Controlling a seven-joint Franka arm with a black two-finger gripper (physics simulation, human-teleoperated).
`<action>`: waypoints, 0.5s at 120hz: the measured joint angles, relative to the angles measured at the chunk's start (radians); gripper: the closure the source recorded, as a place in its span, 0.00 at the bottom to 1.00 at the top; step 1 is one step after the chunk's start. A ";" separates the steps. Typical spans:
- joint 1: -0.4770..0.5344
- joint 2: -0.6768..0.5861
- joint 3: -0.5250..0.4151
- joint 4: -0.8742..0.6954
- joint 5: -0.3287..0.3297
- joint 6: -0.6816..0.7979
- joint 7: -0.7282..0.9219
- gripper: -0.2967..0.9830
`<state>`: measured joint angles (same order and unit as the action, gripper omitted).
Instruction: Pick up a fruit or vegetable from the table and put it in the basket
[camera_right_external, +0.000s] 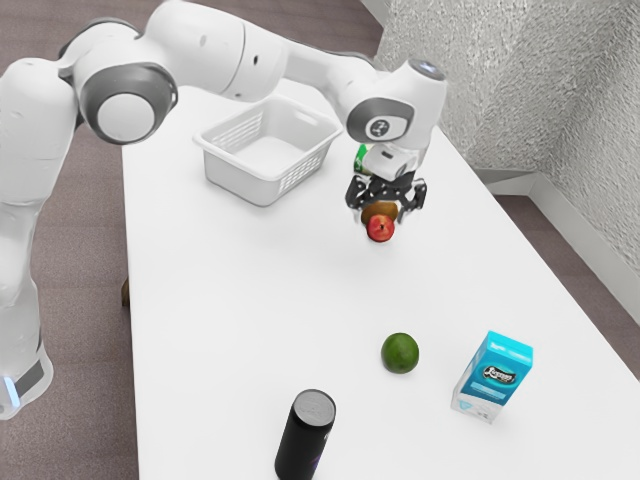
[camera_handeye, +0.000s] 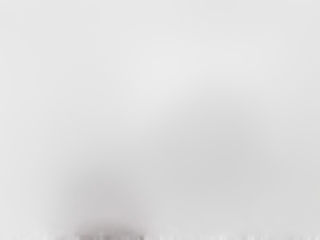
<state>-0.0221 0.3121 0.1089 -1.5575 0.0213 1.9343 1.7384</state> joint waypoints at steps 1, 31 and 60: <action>0.000 0.001 0.001 0.000 0.000 0.003 0.000 0.24; 0.022 0.053 0.009 0.003 -0.001 0.091 0.003 0.23; 0.039 0.083 0.009 0.007 -0.002 0.168 -0.002 0.23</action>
<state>0.0170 0.3955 0.1176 -1.5503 0.0196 2.1025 1.7366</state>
